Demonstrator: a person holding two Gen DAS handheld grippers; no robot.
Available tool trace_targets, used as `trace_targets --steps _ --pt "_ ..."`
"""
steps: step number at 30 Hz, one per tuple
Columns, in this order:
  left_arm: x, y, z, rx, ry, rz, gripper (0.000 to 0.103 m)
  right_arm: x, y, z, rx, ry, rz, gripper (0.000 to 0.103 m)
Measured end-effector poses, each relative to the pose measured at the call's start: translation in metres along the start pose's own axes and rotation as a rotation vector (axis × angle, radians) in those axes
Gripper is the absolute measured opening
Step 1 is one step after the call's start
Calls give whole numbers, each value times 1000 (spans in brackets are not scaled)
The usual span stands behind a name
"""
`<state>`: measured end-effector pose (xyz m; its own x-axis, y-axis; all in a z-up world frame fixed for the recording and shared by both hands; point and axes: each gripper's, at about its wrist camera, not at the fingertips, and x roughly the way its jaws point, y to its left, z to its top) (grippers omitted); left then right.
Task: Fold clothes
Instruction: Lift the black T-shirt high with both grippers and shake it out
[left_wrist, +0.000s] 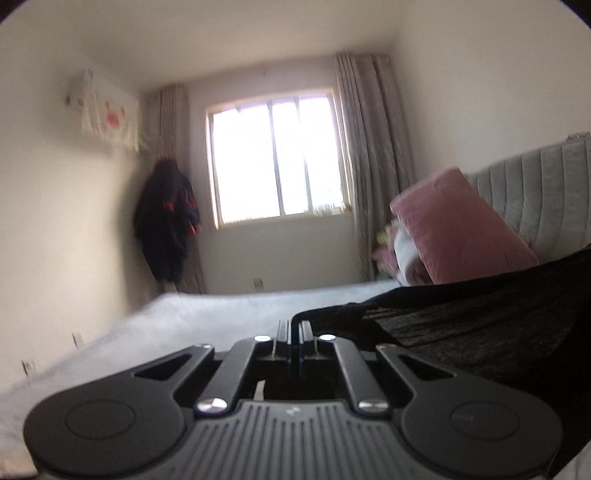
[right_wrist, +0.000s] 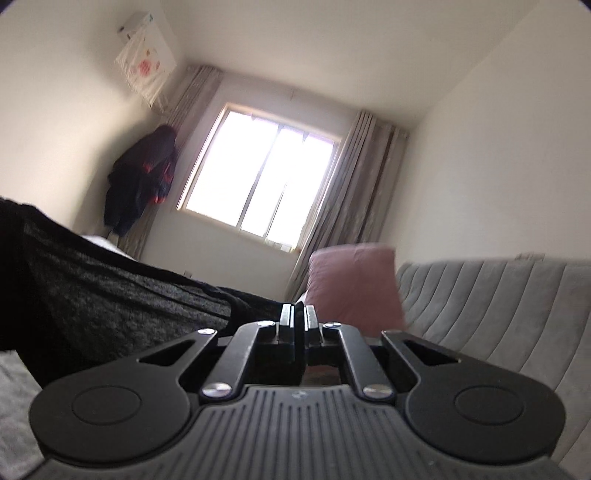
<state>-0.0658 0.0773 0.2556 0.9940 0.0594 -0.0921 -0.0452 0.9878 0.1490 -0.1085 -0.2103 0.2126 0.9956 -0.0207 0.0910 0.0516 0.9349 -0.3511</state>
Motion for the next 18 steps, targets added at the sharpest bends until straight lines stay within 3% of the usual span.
trace_targets --steps 8,18 --pt "-43 -8 71 86 -137 72 3 -16 -27 51 1 -95 -47 6" --pt "-87 -10 135 197 -231 130 3 -36 -43 75 -37 -189 -65 6"
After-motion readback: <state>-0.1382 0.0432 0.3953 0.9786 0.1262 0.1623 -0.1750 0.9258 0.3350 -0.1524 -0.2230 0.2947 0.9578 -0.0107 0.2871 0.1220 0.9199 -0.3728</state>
